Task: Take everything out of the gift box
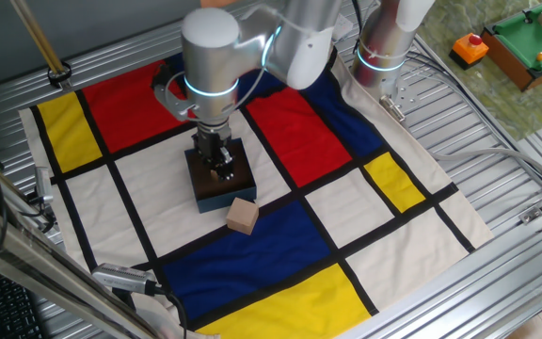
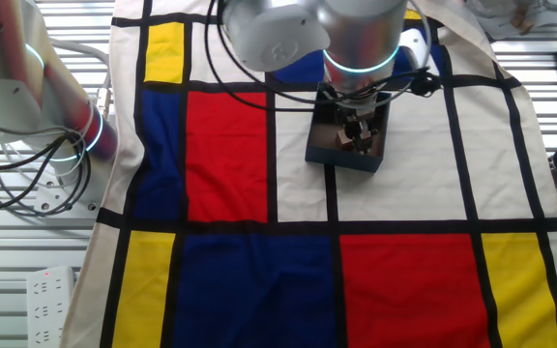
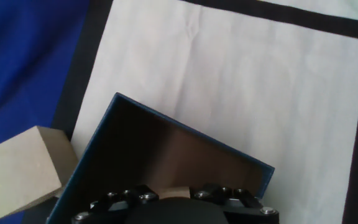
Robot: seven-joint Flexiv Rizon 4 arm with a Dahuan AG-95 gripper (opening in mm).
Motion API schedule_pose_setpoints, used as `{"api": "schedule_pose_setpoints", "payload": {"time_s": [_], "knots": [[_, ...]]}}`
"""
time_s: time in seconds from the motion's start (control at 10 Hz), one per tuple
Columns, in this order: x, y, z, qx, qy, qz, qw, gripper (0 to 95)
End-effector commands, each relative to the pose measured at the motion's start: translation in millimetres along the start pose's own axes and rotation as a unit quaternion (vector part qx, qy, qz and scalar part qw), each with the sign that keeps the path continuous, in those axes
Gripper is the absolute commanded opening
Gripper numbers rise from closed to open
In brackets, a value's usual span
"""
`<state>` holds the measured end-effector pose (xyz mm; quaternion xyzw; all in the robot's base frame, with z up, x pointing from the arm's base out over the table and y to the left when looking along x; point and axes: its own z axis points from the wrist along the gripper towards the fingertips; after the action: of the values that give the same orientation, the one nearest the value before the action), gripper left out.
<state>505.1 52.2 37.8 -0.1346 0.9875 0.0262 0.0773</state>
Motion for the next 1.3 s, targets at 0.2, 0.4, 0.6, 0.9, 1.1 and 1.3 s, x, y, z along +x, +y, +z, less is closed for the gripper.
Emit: {"api": "schedule_pose_setpoints", "payload": {"time_s": [0.2, 0.4, 0.6, 0.9, 1.1, 1.3], "knots": [[6.4, 0.8, 2.1, -0.001, -0.004, 0.003, 1.0, 38.0], [10.9, 1.3, 3.6, 0.002, -0.009, 0.007, 0.9999, 38.0], [16.3, 2.1, 5.6, 0.002, -0.013, 0.005, 0.9999, 38.0], [18.3, 2.4, 7.2, 0.002, -0.015, 0.002, 0.9999, 38.0], [18.4, 2.5, 7.3, 0.002, -0.015, 0.01, 0.9998, 0.0], [18.3, 2.5, 7.4, 0.003, -0.014, 0.007, 0.9999, 0.0]]}}
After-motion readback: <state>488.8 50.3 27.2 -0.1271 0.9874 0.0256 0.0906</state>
